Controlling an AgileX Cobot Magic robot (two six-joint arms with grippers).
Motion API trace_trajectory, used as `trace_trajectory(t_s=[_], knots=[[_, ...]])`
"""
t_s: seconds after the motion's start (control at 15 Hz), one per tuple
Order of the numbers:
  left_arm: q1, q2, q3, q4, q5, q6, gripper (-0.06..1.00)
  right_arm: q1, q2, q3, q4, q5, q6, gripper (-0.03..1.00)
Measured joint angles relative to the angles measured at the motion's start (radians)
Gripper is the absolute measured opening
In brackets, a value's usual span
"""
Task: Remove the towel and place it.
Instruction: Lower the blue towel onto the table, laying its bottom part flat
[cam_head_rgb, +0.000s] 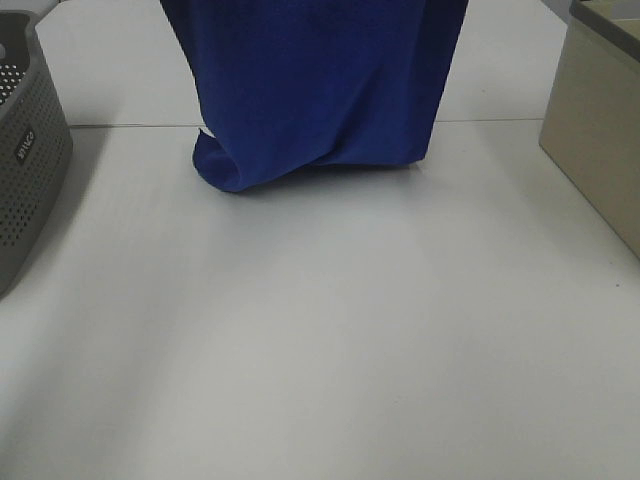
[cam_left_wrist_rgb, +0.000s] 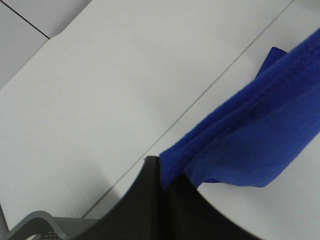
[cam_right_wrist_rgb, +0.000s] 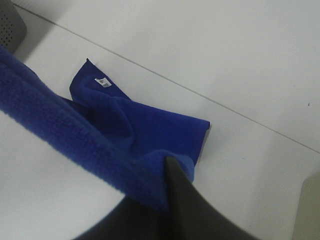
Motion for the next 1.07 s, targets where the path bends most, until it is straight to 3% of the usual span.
trace_trajectory(t_s=[0.27, 0.33, 0.53, 0.8, 1.07], knots=[[0.006, -0.045, 0.083, -0.014, 0.002, -0.059, 0.0, 0.0, -0.015, 0.032, 0.029, 0.008, 0.028, 0.02], [0.005, -0.14, 0.239, -0.039, 0.002, -0.068, 0.0, 0.0, -0.066, 0.132, 0.042, 0.007, 0.03, 0.02], [0.004, -0.294, 0.49, -0.073, 0.001, -0.053, 0.0, 0.003, -0.16, 0.325, 0.066, 0.007, 0.03, 0.02], [-0.001, -0.44, 0.657, -0.094, -0.002, -0.047, 0.0, 0.012, -0.263, 0.486, 0.099, 0.005, 0.03, 0.02], [-0.005, -0.577, 0.785, -0.13, -0.007, -0.117, 0.0, 0.013, -0.342, 0.599, 0.138, -0.005, 0.03, 0.02]])
